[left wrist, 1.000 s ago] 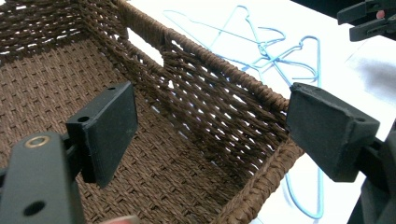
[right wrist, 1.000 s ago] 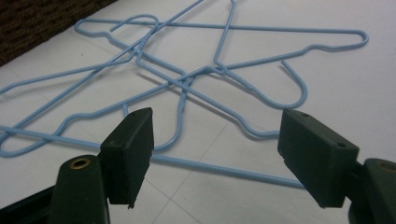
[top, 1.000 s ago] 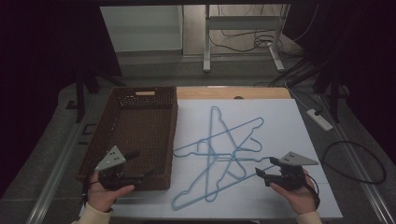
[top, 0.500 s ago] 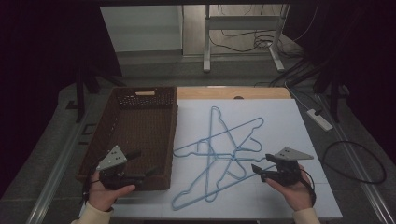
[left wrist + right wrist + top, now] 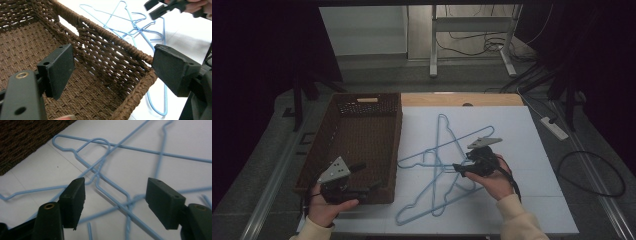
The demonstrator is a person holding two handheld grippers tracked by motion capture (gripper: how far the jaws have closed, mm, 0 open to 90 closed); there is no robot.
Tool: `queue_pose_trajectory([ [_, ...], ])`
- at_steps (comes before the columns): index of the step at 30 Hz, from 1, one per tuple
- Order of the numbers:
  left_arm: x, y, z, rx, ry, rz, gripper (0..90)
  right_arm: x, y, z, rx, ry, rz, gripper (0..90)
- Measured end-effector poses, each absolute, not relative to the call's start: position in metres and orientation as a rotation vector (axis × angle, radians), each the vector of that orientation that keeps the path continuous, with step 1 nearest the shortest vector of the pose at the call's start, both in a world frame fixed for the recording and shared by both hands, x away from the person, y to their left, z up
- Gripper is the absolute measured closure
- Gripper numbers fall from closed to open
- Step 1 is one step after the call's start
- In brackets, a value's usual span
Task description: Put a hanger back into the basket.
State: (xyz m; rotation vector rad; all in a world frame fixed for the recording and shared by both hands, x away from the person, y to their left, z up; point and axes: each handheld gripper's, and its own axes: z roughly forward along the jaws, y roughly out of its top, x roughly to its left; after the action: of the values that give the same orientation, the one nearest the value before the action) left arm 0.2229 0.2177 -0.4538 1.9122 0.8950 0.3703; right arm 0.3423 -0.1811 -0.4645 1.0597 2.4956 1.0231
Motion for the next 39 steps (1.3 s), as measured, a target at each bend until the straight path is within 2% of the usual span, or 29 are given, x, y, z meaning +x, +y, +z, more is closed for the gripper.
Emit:
queue_pose_trajectory([
  [12,0.223,0.219,-0.453,1.912,0.898,0.364,18.7,0.379,-0.127,-0.484,1.076,2.596,0.875,40.5],
  [23,0.223,0.22,-0.452,1.905,0.897,0.366,18.6,0.396,-0.111,-0.5,1.183,2.646,0.759,63.1],
  [28,0.223,0.22,-0.451,1.91,0.892,0.369,18.5,0.398,-0.108,-0.504,1.239,2.66,0.736,69.1],
  [32,0.223,0.225,-0.448,1.899,0.897,0.373,18.5,0.399,-0.109,-0.505,1.334,2.649,0.76,79.1],
  [39,0.223,0.23,-0.447,1.884,0.908,0.377,18.6,0.397,-0.11,-0.505,1.449,2.602,0.828,83.1],
])
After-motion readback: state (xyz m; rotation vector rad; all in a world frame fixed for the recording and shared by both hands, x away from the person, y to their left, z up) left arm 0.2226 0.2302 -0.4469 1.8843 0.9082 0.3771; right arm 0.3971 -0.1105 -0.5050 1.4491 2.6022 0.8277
